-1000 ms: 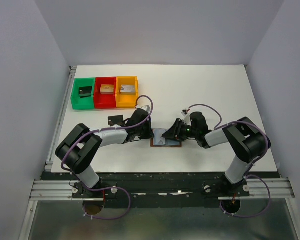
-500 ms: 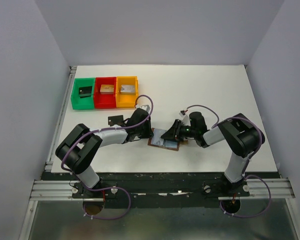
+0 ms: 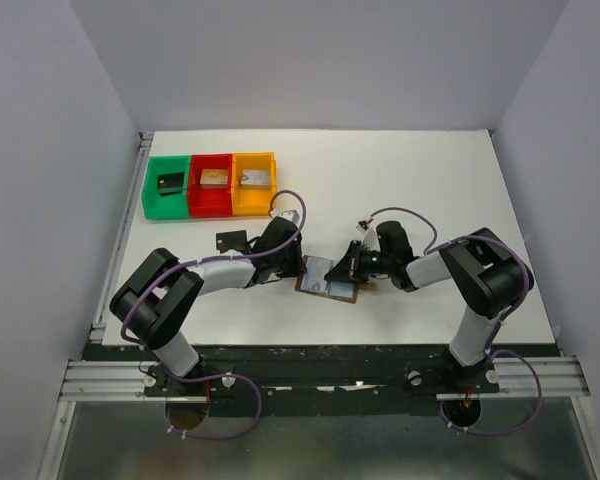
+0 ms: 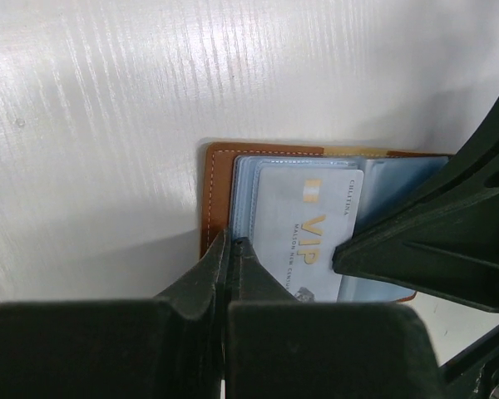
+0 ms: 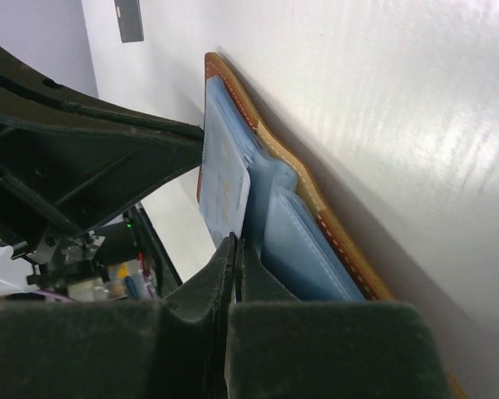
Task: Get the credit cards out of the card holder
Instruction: Remove the credit card from the card holder.
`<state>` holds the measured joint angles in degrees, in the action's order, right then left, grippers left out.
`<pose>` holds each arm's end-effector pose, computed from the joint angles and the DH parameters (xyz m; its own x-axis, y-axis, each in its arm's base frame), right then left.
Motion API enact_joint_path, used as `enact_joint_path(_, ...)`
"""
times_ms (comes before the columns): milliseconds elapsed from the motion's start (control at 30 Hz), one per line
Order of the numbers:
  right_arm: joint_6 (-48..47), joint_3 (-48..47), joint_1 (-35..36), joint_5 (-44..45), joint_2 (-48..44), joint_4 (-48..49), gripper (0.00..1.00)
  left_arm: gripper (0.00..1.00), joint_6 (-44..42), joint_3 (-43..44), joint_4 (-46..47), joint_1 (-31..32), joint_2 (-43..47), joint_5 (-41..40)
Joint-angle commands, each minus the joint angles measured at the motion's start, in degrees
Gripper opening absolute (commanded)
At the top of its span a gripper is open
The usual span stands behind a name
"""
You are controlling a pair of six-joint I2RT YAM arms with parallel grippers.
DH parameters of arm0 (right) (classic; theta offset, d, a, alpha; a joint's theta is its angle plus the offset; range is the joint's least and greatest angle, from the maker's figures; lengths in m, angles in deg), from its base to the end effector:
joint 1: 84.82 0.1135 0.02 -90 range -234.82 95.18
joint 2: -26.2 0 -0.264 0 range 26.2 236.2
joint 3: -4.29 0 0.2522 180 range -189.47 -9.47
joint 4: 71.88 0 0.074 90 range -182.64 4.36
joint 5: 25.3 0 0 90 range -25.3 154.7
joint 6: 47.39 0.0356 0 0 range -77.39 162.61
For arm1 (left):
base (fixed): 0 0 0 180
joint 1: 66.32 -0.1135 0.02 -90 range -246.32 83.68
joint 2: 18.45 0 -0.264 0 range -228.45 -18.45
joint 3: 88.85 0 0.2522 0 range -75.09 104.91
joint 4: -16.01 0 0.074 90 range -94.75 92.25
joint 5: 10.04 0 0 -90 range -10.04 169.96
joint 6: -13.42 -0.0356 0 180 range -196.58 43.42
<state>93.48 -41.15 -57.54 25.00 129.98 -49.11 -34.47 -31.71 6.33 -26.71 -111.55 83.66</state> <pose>0.2542 0.1567 0.0963 -0.9580 0.1775 -0.2251 -0.1129 0.4881 0.8655 0.2412 -0.2026 0.1507 -0.8586 -0.1581 -0.4877 0.1284 0.8547 -0.5031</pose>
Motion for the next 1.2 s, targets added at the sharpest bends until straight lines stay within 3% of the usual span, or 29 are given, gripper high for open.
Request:
enact_joint_path(0,-7.8,-3.0,0.2,1.7,-2.2,-9.3,0.03,0.0,0.1,-1.1,-4.0,1.0,1.1,-1.5)
enact_joint_path(333,-18.3,-8.7,0.0,2.4,-2.7,-23.7,0.01,0.0,-0.5,-1.9,-1.7,0.8,5.5,-1.0)
enact_joint_path(767,-26.4,-15.6,0.0,3.1,-1.0,-35.8,0.01,0.0,-1.4,-1.5,3.8,0.9,2.1,4.7)
enact_joint_path(867,-25.8,-15.6,0.0,3.3,-1.0,-35.7,0.09,0.0,-1.5,-1.0,3.3,0.9,0.6,4.6)
enact_joint_path(1033,-24.2,-15.2,0.0,4.2,-1.7,-35.7,0.34,0.0,-0.6,-1.2,2.3,0.9,-1.1,3.6)
enact_joint_path(1167,-22.5,-14.4,0.0,5.0,-2.9,-35.2,0.41,0.0,-0.2,-1.5,2.0,0.9,-1.2,2.7)
